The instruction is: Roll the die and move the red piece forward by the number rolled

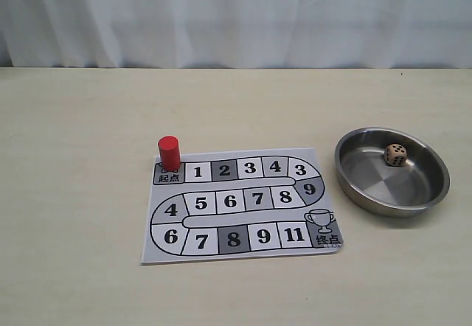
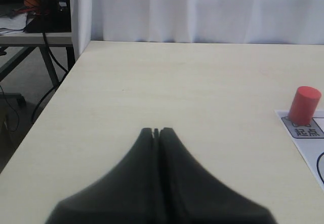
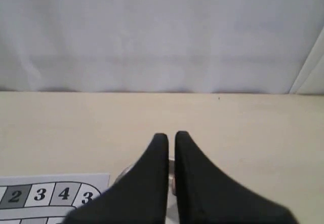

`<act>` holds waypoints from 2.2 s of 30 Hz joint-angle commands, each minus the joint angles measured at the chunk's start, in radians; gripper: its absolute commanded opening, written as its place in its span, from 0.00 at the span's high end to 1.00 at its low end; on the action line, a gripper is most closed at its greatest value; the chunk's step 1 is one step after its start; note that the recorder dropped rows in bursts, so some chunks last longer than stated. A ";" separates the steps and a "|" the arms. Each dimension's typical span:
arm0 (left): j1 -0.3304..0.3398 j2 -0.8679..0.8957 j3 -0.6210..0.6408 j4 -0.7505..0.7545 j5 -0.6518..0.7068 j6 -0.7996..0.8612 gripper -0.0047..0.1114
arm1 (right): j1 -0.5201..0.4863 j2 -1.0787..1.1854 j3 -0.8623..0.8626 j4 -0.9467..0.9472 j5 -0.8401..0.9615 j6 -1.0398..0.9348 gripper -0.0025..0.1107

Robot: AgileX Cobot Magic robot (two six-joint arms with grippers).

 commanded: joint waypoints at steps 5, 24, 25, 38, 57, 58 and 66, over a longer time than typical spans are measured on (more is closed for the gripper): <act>-0.008 -0.001 -0.006 -0.002 -0.010 0.000 0.96 | 0.003 0.303 -0.060 -0.014 0.002 0.002 0.72; -0.008 -0.001 -0.006 -0.002 -0.010 0.000 0.96 | 0.001 1.034 -0.277 0.001 -0.071 0.094 0.51; -0.008 -0.001 -0.006 -0.002 -0.010 0.000 0.96 | 0.001 1.052 -0.282 -0.007 -0.073 0.094 0.51; -0.008 -0.001 -0.006 -0.002 -0.010 0.000 0.96 | -0.049 1.202 -0.311 -0.007 -0.223 0.161 0.51; -0.008 -0.001 -0.006 -0.002 -0.010 0.000 0.96 | -0.046 1.332 -0.311 -0.007 -0.380 0.159 0.55; -0.008 -0.001 -0.006 -0.002 -0.010 0.000 0.96 | -0.046 1.332 -0.311 -0.007 -0.380 0.159 0.60; -0.008 -0.001 -0.006 -0.002 -0.010 0.000 0.96 | -0.046 1.260 -0.311 -0.011 -0.272 0.153 0.94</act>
